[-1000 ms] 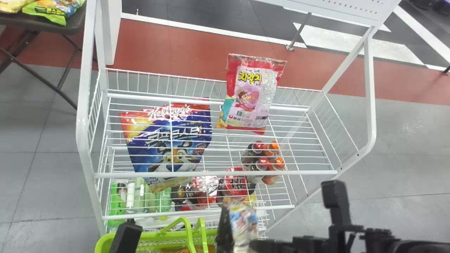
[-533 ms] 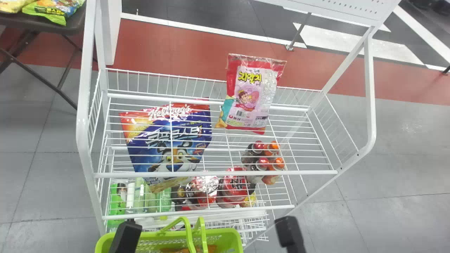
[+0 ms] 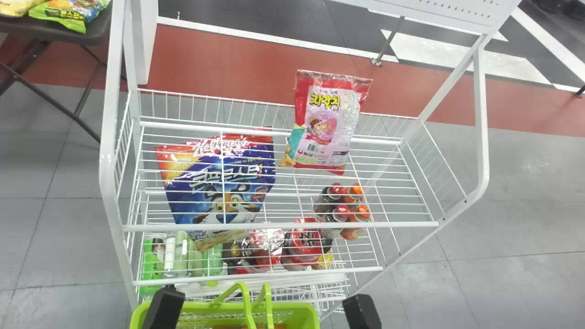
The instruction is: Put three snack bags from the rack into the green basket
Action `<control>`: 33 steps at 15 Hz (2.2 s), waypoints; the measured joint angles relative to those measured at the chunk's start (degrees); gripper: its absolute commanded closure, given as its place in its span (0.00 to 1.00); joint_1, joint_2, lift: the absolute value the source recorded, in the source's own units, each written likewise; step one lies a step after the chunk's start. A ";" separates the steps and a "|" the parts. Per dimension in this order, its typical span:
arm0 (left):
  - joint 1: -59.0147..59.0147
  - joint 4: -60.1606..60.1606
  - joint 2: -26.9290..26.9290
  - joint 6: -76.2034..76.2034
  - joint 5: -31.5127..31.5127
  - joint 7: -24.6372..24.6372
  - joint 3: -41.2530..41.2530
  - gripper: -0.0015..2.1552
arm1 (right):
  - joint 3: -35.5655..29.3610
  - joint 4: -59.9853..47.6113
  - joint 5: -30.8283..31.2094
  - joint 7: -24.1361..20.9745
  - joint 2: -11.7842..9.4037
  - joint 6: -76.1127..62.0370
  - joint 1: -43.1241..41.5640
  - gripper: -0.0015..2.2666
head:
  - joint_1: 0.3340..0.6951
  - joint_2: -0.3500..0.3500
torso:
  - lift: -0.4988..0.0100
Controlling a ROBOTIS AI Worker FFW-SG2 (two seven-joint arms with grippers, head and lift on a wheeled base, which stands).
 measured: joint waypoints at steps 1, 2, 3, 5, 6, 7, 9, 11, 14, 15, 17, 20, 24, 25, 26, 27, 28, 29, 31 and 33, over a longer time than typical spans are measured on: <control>0.00 0.00 0.00 0.00 -0.01 0.04 0.05 0.76 | -1.11 -0.68 -0.04 -0.04 0.01 -0.66 0.00 0.02 | 1.00 0.00 | 0.98; 0.00 0.00 0.00 0.00 0.00 0.08 0.16 0.76 | -1.99 -1.48 0.00 0.11 0.00 -2.17 0.11 0.03 | 1.00 0.00 | 0.98; 0.00 0.00 0.00 0.00 0.09 0.09 0.36 0.76 | -2.63 -2.94 0.78 0.33 -0.14 -5.29 0.58 0.03 | 1.00 0.00 | 0.98; 0.00 0.06 0.00 0.00 0.19 0.10 0.57 0.76 | -2.61 -5.96 4.27 0.85 -0.40 -15.97 2.18 0.03 | 1.00 0.00 | 0.98; 0.00 0.08 0.00 0.00 0.20 0.06 0.57 0.76 | -2.41 -6.82 5.61 0.91 -0.43 -22.09 2.84 0.03 | 1.00 0.00 | 0.98; 0.00 0.14 0.00 0.00 0.20 0.01 0.55 0.76 | -2.26 -7.54 6.49 0.96 -0.40 -28.06 3.40 0.03 | 1.00 0.00 | 0.98; 0.01 0.29 0.00 -0.02 0.23 -0.09 0.51 0.76 | -1.56 -8.89 8.09 1.11 0.06 -41.05 4.67 0.03 | 1.00 0.00 | 0.98; 0.06 0.46 0.00 -0.47 0.28 -0.37 0.51 0.76 | 0.64 -8.96 11.04 1.17 0.78 -55.83 6.03 0.03 | 1.00 0.00 | 0.98; 0.09 1.23 0.00 -1.14 0.30 -0.51 0.45 0.76 | 4.14 -5.77 15.07 0.56 1.52 -75.92 8.12 0.03 | 1.00 0.00 | 0.98; 0.11 1.51 0.00 -1.35 0.30 -0.58 0.44 0.76 | 4.91 -4.19 16.11 -0.40 1.58 -81.42 8.97 0.03 | 1.00 0.00 | 0.98; 0.23 1.83 0.00 -1.85 0.34 -1.31 0.48 0.76 | 6.47 -1.47 19.31 -3.43 1.60 -91.31 11.44 0.03 | 1.00 0.00 | 0.98; 0.27 2.08 0.00 -2.22 0.39 -1.68 0.50 0.76 | 6.46 -0.33 19.44 -4.40 1.58 -95.05 14.99 0.03 | 1.00 0.00 | 0.98; 0.23 2.17 0.00 -2.24 0.39 -1.63 0.32 0.76 | 3.59 -2.58 15.36 -4.38 2.12 -92.15 18.08 0.03 | 1.00 0.00 | 0.98; 0.23 2.17 0.00 -2.27 0.39 -1.55 0.19 0.76 | 3.62 -2.77 15.27 -4.44 2.16 -92.06 18.22 0.03 | 1.00 0.00 | 0.98; 0.29 2.15 0.00 -2.27 0.39 -1.53 0.13 0.76 | 3.78 -2.72 15.25 -4.55 2.15 -92.34 18.26 0.03 | 1.00 0.00 | 0.98; 0.43 2.09 0.00 -2.24 0.39 -1.50 0.12 0.76 | 4.00 -2.43 15.25 -4.64 2.07 -92.87 18.22 0.03 | 1.00 0.00 | 0.98; 0.58 2.01 0.00 -2.25 0.39 -1.49 0.15 0.76 | 4.16 -2.21 15.29 -4.85 1.96 -93.31 18.13 0.03 | 1.00 0.00 | 0.98; 0.83 1.93 0.00 -2.50 0.39 -1.44 0.24 0.76 | 4.38 -2.08 15.46 -5.16 1.80 -93.91 18.06 0.03 | 1.00 0.00 | 0.98; 1.34 1.72 0.00 -3.03 0.39 -1.47 0.43 0.76 | 4.84 -2.00 15.84 -5.26 1.63 -95.33 17.99 0.03 | 1.00 0.00 | 0.98; 1.68 1.38 0.00 -3.14 0.39 -1.49 0.50 0.76 | 5.28 -1.76 16.09 -5.26 1.56 -96.06 17.99 0.03 | 1.00 0.00 | 0.98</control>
